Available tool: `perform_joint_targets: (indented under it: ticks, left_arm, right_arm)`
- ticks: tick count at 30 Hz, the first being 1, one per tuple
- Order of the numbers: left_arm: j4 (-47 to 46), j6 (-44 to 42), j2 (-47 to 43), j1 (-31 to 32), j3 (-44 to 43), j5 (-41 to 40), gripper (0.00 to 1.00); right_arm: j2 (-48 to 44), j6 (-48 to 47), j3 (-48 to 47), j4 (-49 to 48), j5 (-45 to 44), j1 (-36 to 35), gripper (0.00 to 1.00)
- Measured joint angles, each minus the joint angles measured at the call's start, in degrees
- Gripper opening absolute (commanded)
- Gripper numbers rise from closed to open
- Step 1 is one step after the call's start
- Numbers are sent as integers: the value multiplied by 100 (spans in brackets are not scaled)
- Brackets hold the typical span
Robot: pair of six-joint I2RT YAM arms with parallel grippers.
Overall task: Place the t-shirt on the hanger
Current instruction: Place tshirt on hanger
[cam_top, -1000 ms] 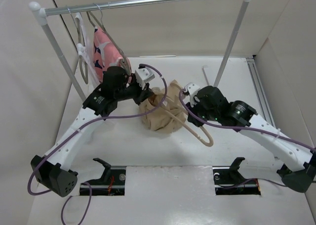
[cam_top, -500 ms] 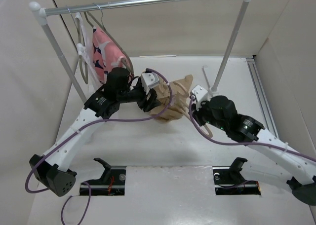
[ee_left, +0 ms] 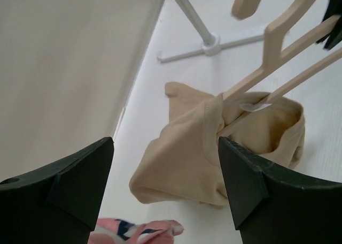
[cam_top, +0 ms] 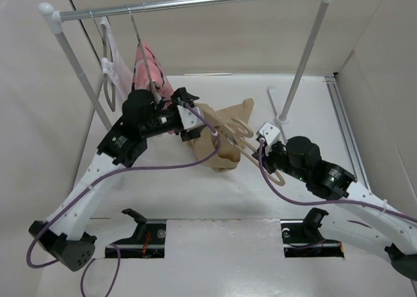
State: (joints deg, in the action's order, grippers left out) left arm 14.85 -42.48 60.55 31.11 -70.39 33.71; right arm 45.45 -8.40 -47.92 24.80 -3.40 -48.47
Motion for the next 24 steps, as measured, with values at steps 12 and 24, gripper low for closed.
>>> perform_joint_targets:
  ticks: [12, 24]
  left_arm:
    - [501, -1416, 1217, -7, -105, -66, 57]
    - [1228, -2315, 1652, -9, -232, 59, 34]
  right_arm:
    - [7, -111, -2, -2, 240, 0, 0]
    - [9, -365, -216, 22, 358, 2, 0]
